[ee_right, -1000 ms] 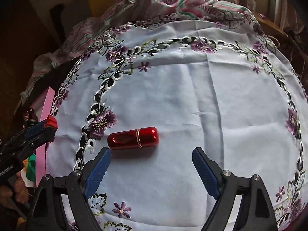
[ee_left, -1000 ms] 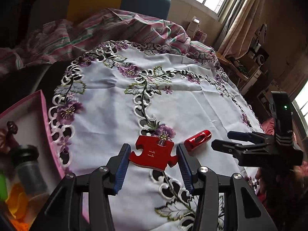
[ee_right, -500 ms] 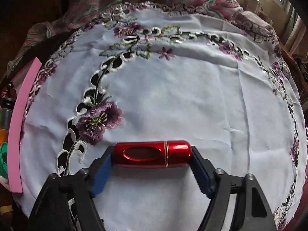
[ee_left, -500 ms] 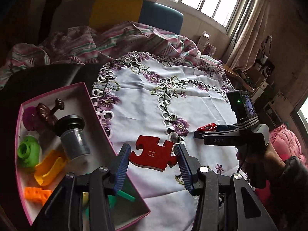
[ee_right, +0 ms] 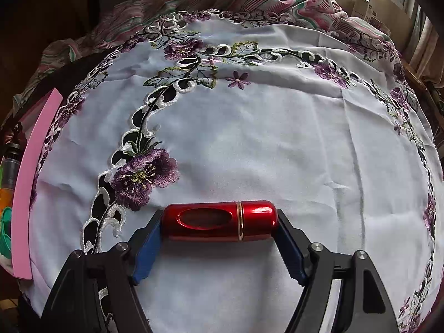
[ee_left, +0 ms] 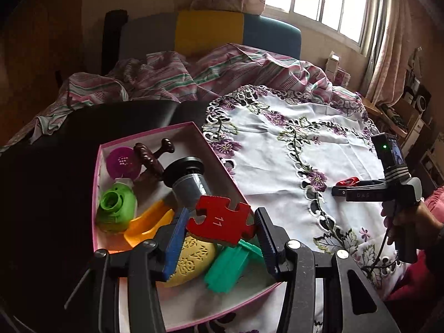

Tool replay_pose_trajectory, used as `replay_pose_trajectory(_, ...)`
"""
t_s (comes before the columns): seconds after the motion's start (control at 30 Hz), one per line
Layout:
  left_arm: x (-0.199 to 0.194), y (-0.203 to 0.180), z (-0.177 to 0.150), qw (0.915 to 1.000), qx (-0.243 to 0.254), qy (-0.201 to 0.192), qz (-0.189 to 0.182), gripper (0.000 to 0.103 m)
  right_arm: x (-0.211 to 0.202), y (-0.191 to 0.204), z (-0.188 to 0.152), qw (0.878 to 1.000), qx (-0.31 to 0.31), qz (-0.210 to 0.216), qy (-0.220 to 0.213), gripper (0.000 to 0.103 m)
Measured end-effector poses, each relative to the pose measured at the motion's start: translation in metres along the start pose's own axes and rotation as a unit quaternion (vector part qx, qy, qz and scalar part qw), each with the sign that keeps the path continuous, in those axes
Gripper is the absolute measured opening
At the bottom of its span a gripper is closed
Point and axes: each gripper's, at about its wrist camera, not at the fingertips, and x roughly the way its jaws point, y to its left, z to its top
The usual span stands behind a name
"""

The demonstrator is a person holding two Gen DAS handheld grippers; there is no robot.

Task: Organize rigid objects
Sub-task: 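Carry the red puzzle piece into the tray and open the left gripper while the right holds the red cylinder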

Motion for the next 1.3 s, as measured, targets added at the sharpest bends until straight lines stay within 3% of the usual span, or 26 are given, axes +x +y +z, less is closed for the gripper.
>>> replay_pose_trajectory(0.67, -0.008, 0.039, -0.019, 0.9989, -0.027, 0.007, 0.038, 0.050, 0.001, 0.003, 0.000, 1.000, -0.007, -0.011, -0.011, 0.077)
replay_pose_trajectory(0.87, -0.017, 0.066, -0.023, 0.9976, -0.068, 0.006, 0.015, 0.050, 0.001, 0.003, 0.000, 1.000, -0.009, -0.013, -0.012, 0.077)
replay_pose_trajectory(1.03, -0.018, 0.097, -0.026, 0.9913, -0.130, 0.018, -0.011, 0.050, 0.001, 0.003, 0.000, 1.000, -0.012, -0.015, -0.012, 0.076)
replay_pose_trajectory(1.3, 0.002, 0.096, -0.011, 0.9904, -0.133, 0.023, -0.028, 0.050, 0.000, 0.004, -0.001, 1.000, -0.013, -0.017, -0.010, 0.076)
